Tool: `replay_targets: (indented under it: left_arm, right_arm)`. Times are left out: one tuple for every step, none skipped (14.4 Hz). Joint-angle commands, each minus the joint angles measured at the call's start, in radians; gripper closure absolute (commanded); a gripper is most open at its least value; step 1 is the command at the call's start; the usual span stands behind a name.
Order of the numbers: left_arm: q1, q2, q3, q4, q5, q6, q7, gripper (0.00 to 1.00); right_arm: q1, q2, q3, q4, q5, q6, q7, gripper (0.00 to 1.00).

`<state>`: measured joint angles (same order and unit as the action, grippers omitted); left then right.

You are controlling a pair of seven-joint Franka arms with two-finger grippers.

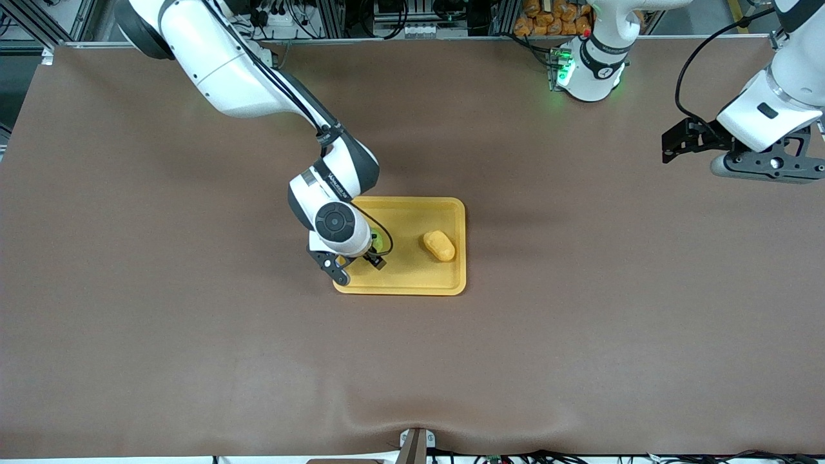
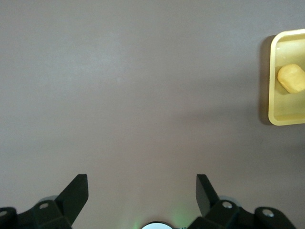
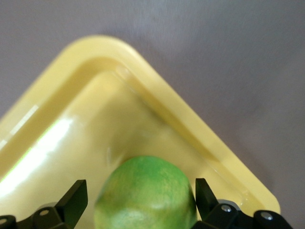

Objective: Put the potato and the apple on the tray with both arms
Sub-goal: 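Open the right gripper to release the apple in the tray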

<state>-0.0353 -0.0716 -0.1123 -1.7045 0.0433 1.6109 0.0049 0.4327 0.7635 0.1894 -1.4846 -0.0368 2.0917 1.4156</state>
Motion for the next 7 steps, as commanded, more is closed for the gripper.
replay_targets:
  left_arm:
    - [0.026, 0.001, -0.024, 0.02, -0.007, -0.017, 0.02, 0.0]
    - [0.026, 0.001, -0.026, 0.02, -0.007, -0.025, 0.02, 0.0]
    - [0.026, -0.002, -0.024, 0.019, -0.007, -0.043, 0.024, 0.0]
    - [0.026, -0.01, -0.026, 0.014, -0.005, -0.064, 0.023, 0.0]
    - [0.028, -0.019, -0.026, 0.005, -0.005, -0.066, 0.023, 0.0]
    - [0.028, -0.022, -0.026, 0.003, -0.005, -0.063, 0.023, 0.0]
    - [0.029, -0.02, -0.024, 0.008, -0.005, -0.054, 0.023, 0.0]
  right_arm:
    - [-0.019, 0.005, 0.01, 0.06, -0.017, -0.064, 0.014, 0.0]
    - [-0.02, 0.0, 0.01, 0.063, -0.018, -0.079, 0.013, 0.0]
    - [-0.026, -0.007, 0.012, 0.066, -0.017, -0.103, 0.013, 0.0]
    - [-0.026, -0.013, 0.013, 0.076, -0.017, -0.128, 0.011, 0.0]
    - [-0.031, -0.016, 0.013, 0.101, -0.017, -0.16, 0.01, 0.0]
    - [-0.038, -0.016, 0.013, 0.125, -0.015, -0.192, 0.01, 0.0]
    - [-0.049, -0.016, 0.013, 0.141, -0.017, -0.205, 0.011, 0.0]
